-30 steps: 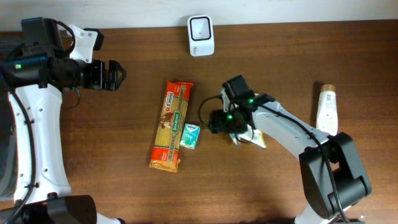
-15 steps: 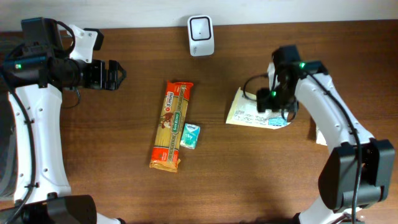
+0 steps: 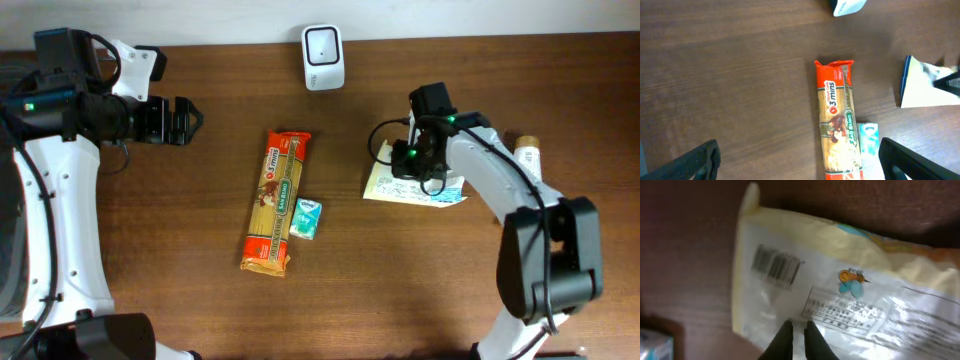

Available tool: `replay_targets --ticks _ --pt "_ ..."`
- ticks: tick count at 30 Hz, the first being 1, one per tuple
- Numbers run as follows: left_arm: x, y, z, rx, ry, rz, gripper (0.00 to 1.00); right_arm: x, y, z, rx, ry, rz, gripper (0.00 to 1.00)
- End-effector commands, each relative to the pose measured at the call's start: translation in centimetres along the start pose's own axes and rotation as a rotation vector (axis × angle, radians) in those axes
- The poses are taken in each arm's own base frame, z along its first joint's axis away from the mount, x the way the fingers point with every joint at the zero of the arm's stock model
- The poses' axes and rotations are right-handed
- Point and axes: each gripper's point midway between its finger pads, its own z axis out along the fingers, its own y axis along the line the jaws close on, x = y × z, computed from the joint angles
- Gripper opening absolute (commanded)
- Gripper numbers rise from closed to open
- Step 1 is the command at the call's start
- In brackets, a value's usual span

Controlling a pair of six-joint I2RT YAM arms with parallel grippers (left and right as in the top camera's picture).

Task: Scan the item barcode
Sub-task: 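Reposition the right gripper on the wipe pack to regrasp it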

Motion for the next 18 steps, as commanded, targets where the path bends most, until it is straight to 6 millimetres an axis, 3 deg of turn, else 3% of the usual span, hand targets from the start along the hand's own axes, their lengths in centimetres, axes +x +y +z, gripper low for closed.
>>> replay_targets --ticks 1,2,4,8,11,13,15,18 --pt "-0.1 -0.1 0.0 0.009 -0.005 0.014 0.99 2.3 -1.5 4.5 0.055 0.123 0.045 0.10" --pt "-0.1 -0.1 0.0 0.009 -0.005 0.014 0.99 2.9 -1.8 5.6 0.061 0.153 0.057 0.10" --pt "-0.1 0.0 0.0 0.008 -0.005 0.014 0.99 2.7 -1.4 5.6 0.042 0.158 0.040 0.10" --pt "-0.1 -0.1 0.0 0.009 -0.005 0.015 0.99 3.9 4.5 5.3 -0.152 0.182 -0.279 0.09" --pt "-0.1 0.0 0.0 0.008 -0.005 0.015 0.99 5.4 7.5 4.9 -0.170 0.202 -0.453 0.10" --pt "-0.1 0.0 0.0 0.008 -0.005 0.014 0.99 5.3 8.7 4.3 -0.178 0.195 -0.489 0.15" --pt "-0.1 -0.1 0.0 0.009 -0.005 0.015 0.99 4.1 8.6 2.5 -0.177 0.202 -0.468 0.28" --pt "-0.1 -0.1 0.0 0.009 -0.005 0.015 0.99 1.9 9.6 -3.5 -0.233 0.162 -0.437 0.45"
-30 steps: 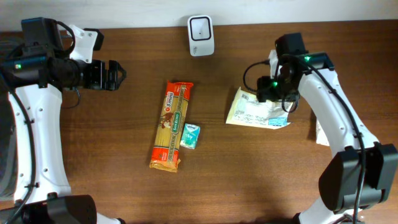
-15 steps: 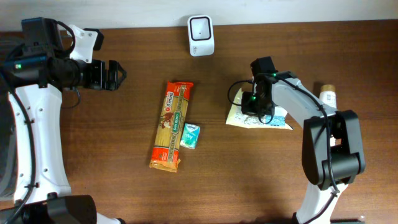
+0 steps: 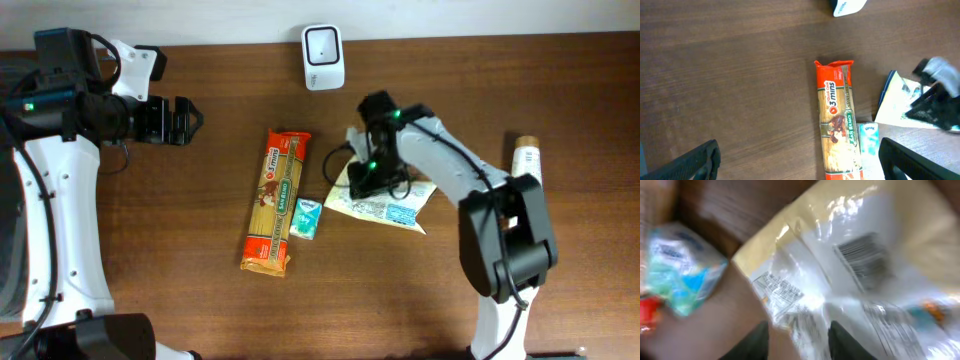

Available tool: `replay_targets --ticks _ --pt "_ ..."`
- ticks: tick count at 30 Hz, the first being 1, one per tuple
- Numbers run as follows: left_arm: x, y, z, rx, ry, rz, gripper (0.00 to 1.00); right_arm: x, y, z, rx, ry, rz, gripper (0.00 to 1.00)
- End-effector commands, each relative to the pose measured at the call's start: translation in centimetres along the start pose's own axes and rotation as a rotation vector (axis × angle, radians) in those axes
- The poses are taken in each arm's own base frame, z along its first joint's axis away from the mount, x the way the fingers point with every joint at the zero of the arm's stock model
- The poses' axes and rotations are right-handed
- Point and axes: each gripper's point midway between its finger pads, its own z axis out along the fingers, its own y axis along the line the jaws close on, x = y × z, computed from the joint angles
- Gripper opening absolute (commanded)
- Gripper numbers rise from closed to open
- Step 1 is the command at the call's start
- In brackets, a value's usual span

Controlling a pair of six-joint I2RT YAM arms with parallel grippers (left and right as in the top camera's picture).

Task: Scan the item barcode
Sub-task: 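Reposition the right gripper on the wipe pack to regrasp it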

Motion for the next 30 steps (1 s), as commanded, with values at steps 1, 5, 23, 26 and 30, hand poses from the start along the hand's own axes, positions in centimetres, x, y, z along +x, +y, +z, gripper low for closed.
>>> replay_targets --ticks 1,5,23,26,30 --pt "-0.1 -0.1 0.0 0.008 -0.005 0.015 0.99 -2.5 1.5 -8.2 -0.043 -0.163 -0.020 0.48" --pt "-0.1 0.0 0.0 0.008 -0.006 0.015 0.99 0.2 1.6 -17.1 0.031 -0.309 0.067 0.63" --pt "-0.1 -0.1 0.0 0.008 -0.005 0.015 0.99 9.6 -0.5 -0.5 0.192 0.058 0.198 0.63" --pt "-0.1 -0.1 0.0 0.008 -0.005 0.015 0.99 9.0 -3.4 -1.3 0.340 0.012 0.219 0.63" --pt "-0.1 -0.1 0.0 0.008 -0.005 0.015 0.99 7.3 -6.3 -2.2 0.355 -0.069 0.284 0.63"
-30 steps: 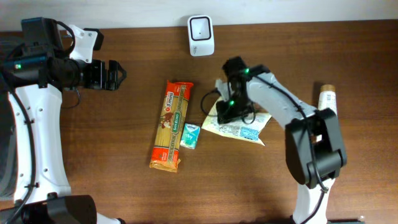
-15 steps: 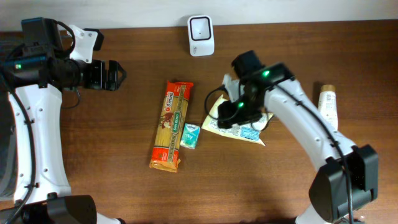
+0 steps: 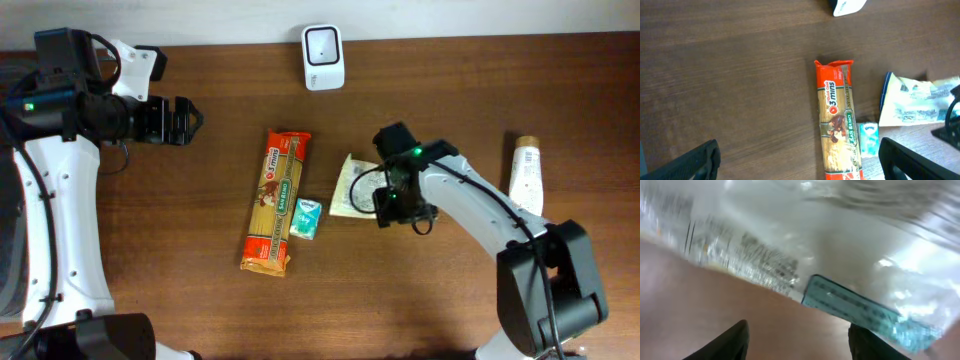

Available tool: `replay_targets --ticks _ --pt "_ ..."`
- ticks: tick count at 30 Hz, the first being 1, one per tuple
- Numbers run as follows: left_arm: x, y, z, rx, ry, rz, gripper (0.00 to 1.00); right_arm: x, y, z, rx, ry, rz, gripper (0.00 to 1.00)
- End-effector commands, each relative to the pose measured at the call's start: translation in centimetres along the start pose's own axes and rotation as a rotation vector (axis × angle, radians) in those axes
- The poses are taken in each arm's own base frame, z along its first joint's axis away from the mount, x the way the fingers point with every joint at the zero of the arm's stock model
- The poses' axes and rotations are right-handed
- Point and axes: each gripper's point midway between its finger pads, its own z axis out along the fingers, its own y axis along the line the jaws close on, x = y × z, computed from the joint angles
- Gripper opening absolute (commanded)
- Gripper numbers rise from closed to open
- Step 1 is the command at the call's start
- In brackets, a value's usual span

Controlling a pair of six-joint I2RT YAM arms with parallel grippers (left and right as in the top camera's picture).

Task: Scan the item barcode
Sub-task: 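Reposition the right gripper on the wipe pack to regrasp it, then lift the wipe pack and hold it to the barcode scanner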

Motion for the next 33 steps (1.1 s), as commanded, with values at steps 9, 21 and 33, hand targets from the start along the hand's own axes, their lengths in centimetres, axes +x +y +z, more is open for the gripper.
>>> replay_targets --ticks 9,21,33 --pt "-0.1 0.0 0.0 0.008 -0.005 0.014 0.99 -6.7 -2.7 -8.1 -0.226 -0.220 0.003 0.97" --pt "-0.1 0.0 0.0 0.008 -0.005 0.015 0.99 -7.4 -2.4 3.5 -0.456 0.001 -0.020 0.99" --pt "-0.1 -0.1 0.0 0.008 -0.005 0.015 0.99 -7.5 -0.7 5.7 -0.500 0.030 0.009 0.04"
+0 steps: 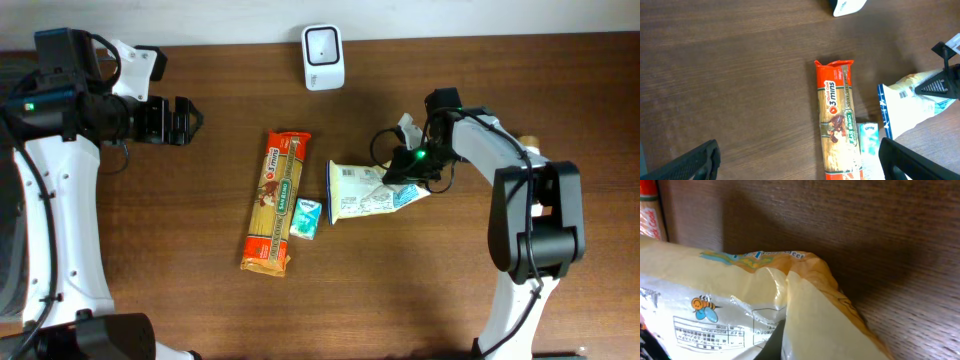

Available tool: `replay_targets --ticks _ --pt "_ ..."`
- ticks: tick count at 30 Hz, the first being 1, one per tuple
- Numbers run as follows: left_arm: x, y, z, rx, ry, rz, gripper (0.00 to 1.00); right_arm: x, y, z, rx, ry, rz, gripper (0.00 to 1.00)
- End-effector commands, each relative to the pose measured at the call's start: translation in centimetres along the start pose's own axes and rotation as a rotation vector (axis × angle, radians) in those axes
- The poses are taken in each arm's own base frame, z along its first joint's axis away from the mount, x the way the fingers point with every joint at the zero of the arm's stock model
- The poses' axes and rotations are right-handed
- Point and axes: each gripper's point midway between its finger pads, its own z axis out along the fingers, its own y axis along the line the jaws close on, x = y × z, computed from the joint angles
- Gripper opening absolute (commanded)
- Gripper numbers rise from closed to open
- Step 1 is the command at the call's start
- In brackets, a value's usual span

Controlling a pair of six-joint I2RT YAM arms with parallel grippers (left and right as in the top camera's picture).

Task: Scan the item barcode
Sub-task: 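Lift the wipe pack and hold it to the barcode scanner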

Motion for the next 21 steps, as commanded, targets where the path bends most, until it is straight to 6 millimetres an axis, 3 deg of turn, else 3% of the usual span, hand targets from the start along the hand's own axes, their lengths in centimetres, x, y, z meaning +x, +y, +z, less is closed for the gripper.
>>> replay_targets --ticks 1,3,6,8,11,15,21 --pt "-0.1 0.0 0.0 0.008 -0.005 0.014 0.99 1.3 -0.2 1.3 -0.021 0.049 0.022 0.04" --pt "-0.1 0.0 0.0 0.008 -0.005 0.015 0.99 0.5 3.5 -1.7 -0.181 -0.012 -0.077 0.04" --pt "-0.1 0.0 0.0 0.008 -0.005 0.015 0.99 -0.3 6.0 -6.4 -0.224 -0.122 -0.141 0.04" --pt "-0.1 0.0 0.0 0.008 -0.005 0.015 0.99 -0.8 8.8 -12.2 -0.221 -0.272 -0.236 0.04" --pt "-0.1 0.0 0.0 0.008 -0.005 0.015 0.99 -0.3 12.1 -17.4 -0.214 -0.414 -0.342 0.04" --pt "-0.1 0.0 0.0 0.008 -0.005 0.014 0.99 0.8 15.0 -20.2 -0.293 -0.468 -0.370 0.04" --pt "-0.1 0.0 0.0 0.008 -0.005 0.015 0.99 0.5 15.6 -20.8 -0.328 -0.482 -0.322 0.04"
